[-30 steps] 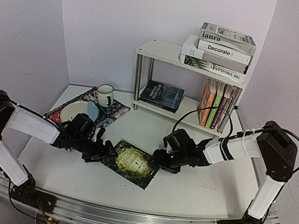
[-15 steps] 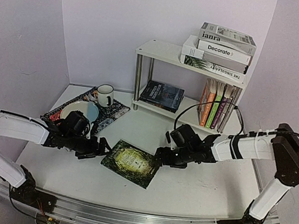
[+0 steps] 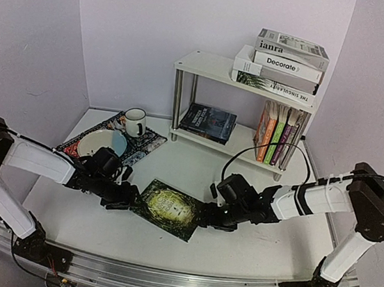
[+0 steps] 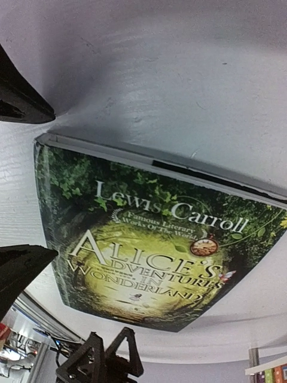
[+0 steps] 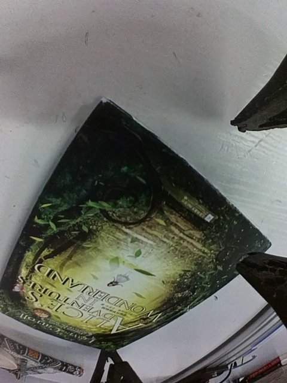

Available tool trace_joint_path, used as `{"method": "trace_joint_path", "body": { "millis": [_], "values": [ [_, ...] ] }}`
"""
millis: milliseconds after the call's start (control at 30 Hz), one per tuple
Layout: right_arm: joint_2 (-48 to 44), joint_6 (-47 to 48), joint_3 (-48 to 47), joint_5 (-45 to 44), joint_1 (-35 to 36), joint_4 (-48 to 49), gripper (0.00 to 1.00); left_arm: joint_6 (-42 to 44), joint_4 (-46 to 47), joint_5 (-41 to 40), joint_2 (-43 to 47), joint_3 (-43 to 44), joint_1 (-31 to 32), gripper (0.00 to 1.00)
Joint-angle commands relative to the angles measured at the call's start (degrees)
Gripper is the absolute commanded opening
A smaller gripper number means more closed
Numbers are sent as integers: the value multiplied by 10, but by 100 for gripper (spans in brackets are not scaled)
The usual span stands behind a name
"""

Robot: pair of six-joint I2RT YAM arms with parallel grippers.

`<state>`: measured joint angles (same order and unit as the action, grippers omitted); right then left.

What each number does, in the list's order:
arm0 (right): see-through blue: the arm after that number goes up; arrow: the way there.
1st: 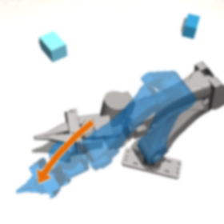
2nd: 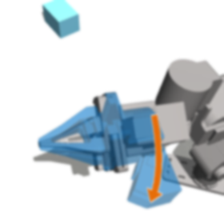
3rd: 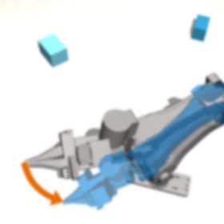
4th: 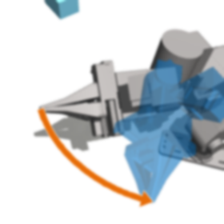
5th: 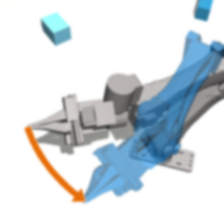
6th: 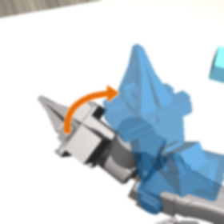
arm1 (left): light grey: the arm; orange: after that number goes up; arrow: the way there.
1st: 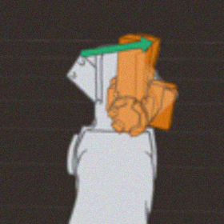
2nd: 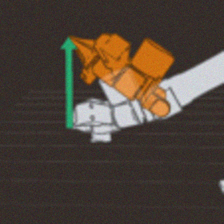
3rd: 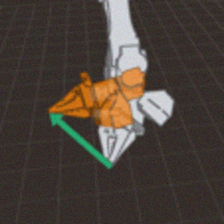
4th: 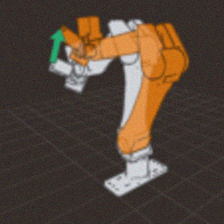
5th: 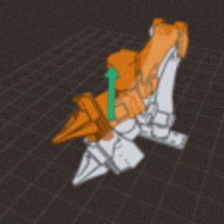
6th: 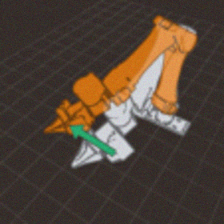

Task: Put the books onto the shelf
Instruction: Adjust the book at the center of the board.

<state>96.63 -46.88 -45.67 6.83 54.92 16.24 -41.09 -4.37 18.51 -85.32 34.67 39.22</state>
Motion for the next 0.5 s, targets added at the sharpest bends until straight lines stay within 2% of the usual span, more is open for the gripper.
{"method": "trace_joint_path", "body": {
  "millis": [0, 167, 300, 467],
  "values": [
    [17, -38, 4, 18, 2, 45, 67, 12, 33, 32, -24, 36, 0, 66],
    [37, -39, -13, 33, 2, 58, 62, 20, 36, 36, -37, 50, 0, 55],
    [45, -35, -21, 39, 3, 61, 52, 23, 36, 47, -48, 62, 0, 36],
    [38, -32, -19, 33, 3, 61, 48, 25, 49, 63, -47, 67, 0, 17]
  ]
}}
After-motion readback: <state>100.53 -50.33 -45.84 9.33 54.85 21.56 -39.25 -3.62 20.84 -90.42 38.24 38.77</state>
